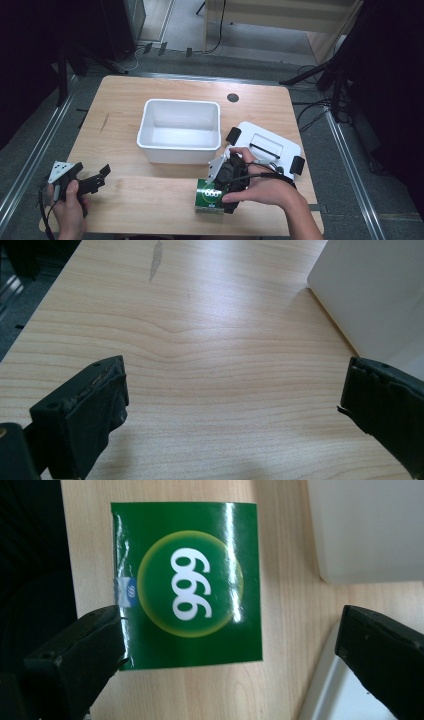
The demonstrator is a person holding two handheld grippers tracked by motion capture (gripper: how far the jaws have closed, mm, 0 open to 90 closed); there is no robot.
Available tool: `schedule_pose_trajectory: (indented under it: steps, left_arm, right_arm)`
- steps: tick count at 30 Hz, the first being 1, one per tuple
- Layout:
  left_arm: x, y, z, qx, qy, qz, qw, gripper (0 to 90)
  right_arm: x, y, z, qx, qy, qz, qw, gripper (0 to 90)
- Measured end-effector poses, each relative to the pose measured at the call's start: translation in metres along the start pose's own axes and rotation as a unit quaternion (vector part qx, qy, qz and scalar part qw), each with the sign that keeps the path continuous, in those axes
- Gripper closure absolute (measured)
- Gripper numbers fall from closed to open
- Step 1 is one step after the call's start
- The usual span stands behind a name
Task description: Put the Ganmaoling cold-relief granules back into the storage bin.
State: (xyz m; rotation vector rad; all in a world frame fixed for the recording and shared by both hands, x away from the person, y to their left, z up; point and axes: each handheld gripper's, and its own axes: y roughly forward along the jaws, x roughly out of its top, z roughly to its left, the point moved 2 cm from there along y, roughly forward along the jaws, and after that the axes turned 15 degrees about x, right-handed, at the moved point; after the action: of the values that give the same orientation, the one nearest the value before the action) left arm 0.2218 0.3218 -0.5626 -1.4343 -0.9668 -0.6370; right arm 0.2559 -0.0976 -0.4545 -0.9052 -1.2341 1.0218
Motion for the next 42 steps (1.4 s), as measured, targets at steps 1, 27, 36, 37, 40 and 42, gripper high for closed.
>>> schedule_pose_trajectory:
  steps: [1, 27, 36, 37, 40, 42]
  left_arm:
    - [0.000, 0.000, 0.000, 0.000, 0.000, -0.001, 1.0000, 0.0]
    - [0.000, -0.001, -0.001, 0.004, 0.002, -0.004, 1.0000, 0.0]
    - [0.000, -0.001, -0.001, 0.005, 0.002, -0.004, 1.0000, 0.0]
    - [0.000, 0.000, -0.001, 0.004, 0.002, -0.004, 1.0000, 0.0]
    - [0.000, 0.000, -0.001, 0.004, 0.003, -0.003, 1.0000, 0.0]
    - [0.000, -0.001, -0.001, 0.004, 0.002, -0.004, 1.0000, 0.0]
  right_arm:
    - [0.001, 0.002, 0.000, 0.004, 0.000, -0.001, 1.0000, 0.4]
    - [0.013, 0.024, 0.009, 0.042, -0.014, 0.020, 0.9988, 7.7]
    - [0.008, 0.038, 0.004, 0.045, -0.002, 0.034, 0.9984, 8.1]
    - [0.008, 0.039, 0.003, 0.043, -0.004, 0.035, 0.9985, 8.4]
    - [0.008, 0.043, 0.003, 0.035, -0.001, 0.042, 0.9985, 11.8]
    - [0.008, 0.045, 0.003, 0.034, -0.008, 0.045, 0.9984, 12.8]
